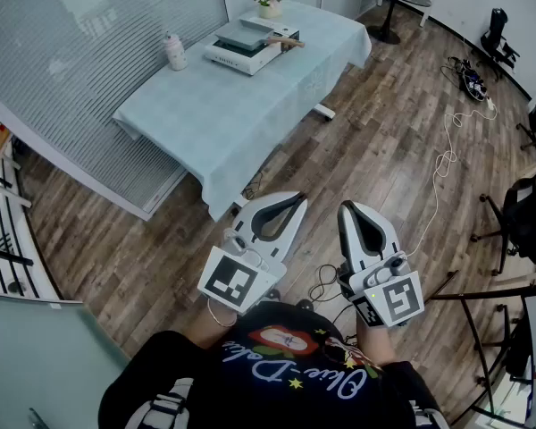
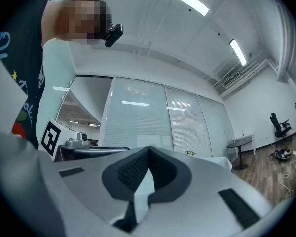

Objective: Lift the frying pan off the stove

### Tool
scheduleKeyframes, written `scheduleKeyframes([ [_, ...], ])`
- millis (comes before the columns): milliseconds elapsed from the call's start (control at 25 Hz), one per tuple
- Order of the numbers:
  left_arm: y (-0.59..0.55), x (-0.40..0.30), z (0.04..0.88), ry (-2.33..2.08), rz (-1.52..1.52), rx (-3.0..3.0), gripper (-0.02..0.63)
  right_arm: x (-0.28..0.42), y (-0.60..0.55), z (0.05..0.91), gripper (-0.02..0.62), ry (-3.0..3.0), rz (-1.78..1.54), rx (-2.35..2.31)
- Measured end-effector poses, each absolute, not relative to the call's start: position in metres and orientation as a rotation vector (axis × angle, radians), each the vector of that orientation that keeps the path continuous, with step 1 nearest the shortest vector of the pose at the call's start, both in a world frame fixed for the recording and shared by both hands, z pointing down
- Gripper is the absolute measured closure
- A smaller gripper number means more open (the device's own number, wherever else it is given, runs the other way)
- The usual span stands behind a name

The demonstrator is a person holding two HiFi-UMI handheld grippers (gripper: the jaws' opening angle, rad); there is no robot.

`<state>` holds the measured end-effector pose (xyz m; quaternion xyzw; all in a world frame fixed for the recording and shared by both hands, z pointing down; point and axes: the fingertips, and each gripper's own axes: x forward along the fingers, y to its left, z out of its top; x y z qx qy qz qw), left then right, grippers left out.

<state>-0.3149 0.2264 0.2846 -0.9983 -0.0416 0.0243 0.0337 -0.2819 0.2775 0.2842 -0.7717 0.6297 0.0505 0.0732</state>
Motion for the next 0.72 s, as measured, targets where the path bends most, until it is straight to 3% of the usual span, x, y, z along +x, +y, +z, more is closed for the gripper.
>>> scheduleKeyframes([
  [720, 0.241, -0.294, 0.283, -0.093, 0.067, -3.072, 0.603, -0.262, 0.294, 0.281, 0.595, 1.91, 0.181, -2.241],
])
